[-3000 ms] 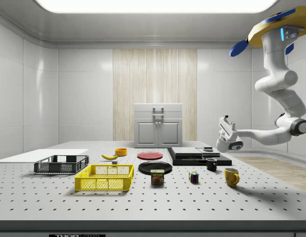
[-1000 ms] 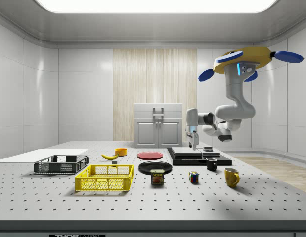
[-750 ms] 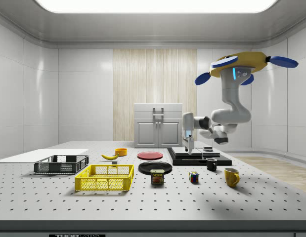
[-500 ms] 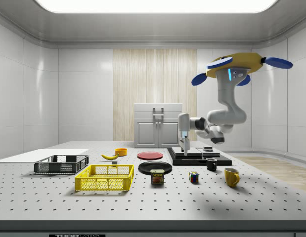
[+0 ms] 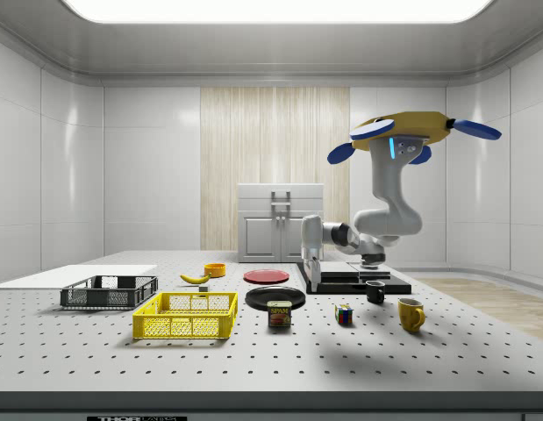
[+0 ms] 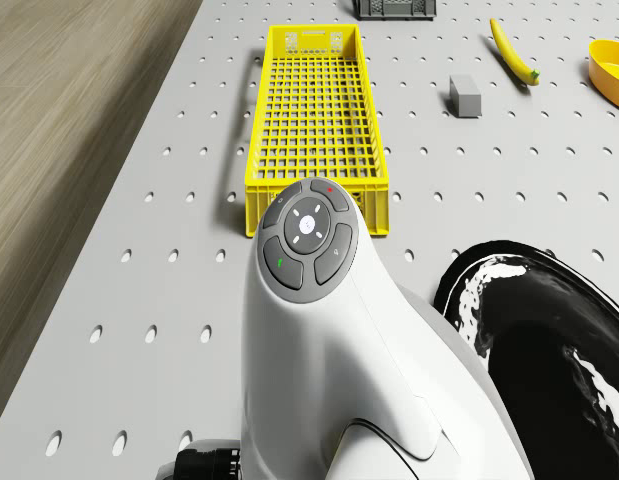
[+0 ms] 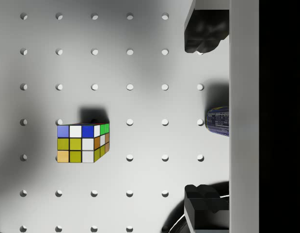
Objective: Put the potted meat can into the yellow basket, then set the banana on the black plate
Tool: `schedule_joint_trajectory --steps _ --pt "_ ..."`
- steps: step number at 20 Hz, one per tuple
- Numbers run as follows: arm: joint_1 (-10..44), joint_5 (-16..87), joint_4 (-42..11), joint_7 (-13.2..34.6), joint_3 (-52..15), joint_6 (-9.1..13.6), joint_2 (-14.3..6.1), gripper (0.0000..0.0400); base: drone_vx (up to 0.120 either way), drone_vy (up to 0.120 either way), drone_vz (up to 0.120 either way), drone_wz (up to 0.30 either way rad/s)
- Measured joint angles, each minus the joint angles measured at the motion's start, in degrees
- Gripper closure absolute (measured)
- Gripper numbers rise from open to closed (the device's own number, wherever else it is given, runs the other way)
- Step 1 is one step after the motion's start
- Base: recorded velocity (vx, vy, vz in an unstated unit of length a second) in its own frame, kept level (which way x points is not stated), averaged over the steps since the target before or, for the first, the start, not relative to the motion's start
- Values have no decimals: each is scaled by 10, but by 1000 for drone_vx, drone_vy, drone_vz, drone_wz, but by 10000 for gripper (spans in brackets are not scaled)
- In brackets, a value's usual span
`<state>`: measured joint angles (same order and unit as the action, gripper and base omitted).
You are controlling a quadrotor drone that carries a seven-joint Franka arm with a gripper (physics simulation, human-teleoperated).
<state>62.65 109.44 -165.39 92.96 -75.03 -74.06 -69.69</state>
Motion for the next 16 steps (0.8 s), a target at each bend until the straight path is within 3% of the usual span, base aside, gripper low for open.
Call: schedule_joint_trajectory --steps 6,16 --pt "5 -8 1 4 -4 -14 -15 0 120 0 -107 0" --pt "11 -19 2 11 -10 -36 -39 0 120 -12 0 0"
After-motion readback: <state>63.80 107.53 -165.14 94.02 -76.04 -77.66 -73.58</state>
